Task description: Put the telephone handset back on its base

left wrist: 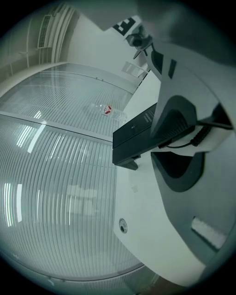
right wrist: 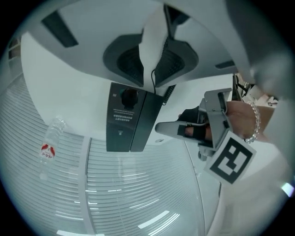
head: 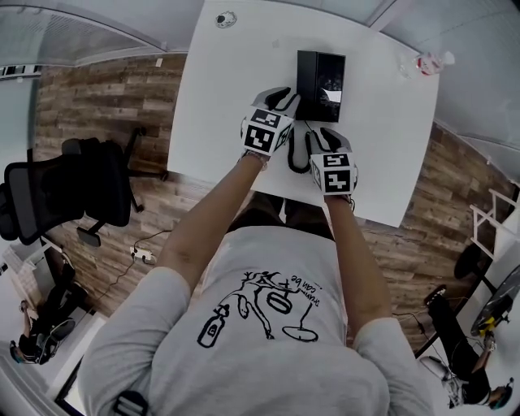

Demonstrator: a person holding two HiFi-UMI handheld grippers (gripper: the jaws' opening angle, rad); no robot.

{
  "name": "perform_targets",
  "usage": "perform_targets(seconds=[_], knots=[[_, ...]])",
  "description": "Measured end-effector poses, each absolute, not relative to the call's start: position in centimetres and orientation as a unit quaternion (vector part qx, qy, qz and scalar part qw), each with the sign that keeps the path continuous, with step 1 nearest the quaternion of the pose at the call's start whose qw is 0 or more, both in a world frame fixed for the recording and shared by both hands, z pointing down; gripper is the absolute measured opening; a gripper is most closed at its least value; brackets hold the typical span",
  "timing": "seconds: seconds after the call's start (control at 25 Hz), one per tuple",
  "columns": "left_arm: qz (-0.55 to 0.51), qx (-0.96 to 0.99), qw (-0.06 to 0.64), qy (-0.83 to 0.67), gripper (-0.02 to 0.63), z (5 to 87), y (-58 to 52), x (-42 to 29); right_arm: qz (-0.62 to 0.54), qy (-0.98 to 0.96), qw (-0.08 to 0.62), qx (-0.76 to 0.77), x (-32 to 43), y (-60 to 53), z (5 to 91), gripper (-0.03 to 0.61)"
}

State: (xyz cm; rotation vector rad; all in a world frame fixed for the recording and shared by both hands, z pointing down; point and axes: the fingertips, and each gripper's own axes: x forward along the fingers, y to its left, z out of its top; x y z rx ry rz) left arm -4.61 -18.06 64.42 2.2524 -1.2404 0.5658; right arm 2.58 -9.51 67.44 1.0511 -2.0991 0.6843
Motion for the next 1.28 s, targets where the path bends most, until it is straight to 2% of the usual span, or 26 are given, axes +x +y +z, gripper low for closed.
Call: perform_targets(seconds=[0.56, 0.8, 1.28], knots=[[0.124, 0.840, 0.214, -0.484, 0.081, 53.0, -12.8, -6.4, 0.163, -0.856, 0.228, 0.434, 7.4, -10.8, 51.6, 0.057], [0.094, 0.851, 0.174, -0.487, 0.082, 46.4, -11.2, -6.2, 0.130, -0.873, 0.185, 0.433, 7.8, -10.4, 44.6, 0.054], [0.042, 0.871, 0.116, -0.476, 0.081, 35.5, -7.8, -4.6, 0.083, -0.893, 0.130, 0.423, 7.8, -7.8, 33.7, 0.052]])
